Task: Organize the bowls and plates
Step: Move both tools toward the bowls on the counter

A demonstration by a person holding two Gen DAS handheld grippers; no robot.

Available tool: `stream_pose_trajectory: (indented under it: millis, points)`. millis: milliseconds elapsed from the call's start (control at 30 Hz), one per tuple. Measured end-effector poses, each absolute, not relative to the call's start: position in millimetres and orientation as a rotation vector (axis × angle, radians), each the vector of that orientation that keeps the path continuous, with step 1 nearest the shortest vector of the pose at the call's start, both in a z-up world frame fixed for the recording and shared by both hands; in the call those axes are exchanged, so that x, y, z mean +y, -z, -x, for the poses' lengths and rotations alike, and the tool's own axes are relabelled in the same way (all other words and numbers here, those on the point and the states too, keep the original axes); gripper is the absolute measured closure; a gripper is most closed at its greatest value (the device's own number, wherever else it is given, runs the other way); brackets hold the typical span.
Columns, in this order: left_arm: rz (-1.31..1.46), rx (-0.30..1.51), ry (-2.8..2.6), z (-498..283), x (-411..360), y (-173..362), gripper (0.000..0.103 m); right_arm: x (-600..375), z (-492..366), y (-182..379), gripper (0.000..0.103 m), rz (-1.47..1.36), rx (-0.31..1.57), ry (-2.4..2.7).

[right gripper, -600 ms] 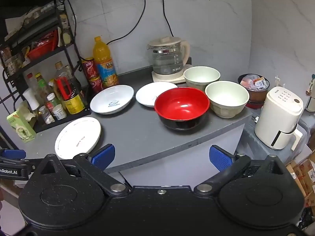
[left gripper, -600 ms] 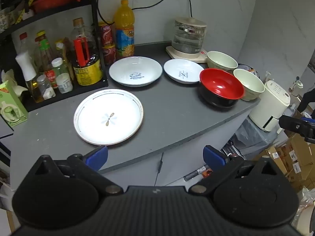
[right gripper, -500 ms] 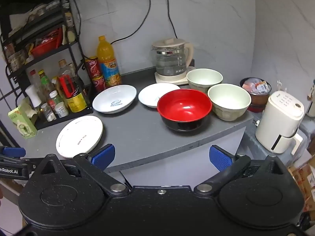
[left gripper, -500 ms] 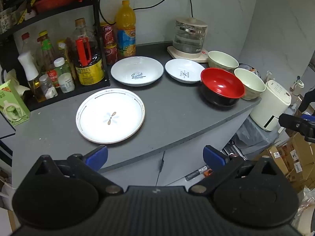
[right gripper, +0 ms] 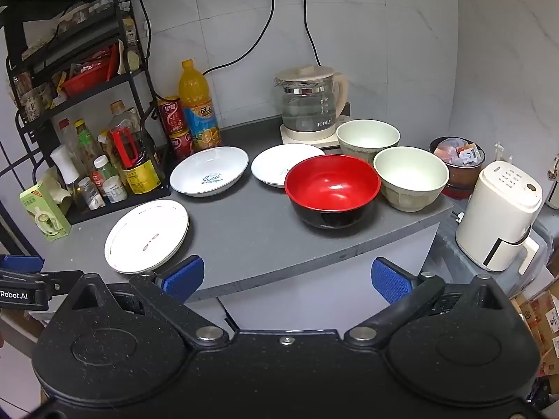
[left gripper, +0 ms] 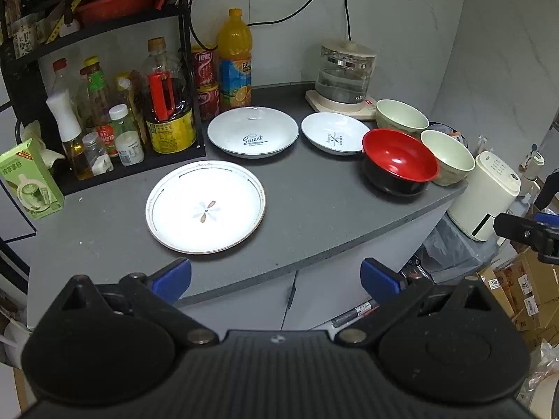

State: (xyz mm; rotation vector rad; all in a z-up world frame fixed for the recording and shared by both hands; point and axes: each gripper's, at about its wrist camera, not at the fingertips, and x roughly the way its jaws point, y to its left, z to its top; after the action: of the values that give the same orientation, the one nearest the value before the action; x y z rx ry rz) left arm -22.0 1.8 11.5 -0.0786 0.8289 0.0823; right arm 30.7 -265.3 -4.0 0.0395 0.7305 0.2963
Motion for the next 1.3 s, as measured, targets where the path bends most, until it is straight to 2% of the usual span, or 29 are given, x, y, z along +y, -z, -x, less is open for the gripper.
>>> stream_pose_trajectory:
  millis: [1300]
  points:
    - [0.051, 0.805, -0.071, 20.6, -1.8, -16.0, 0.001, -266.1, -25.2, 5.8, 0.000, -0.055, 0.726, -0.306]
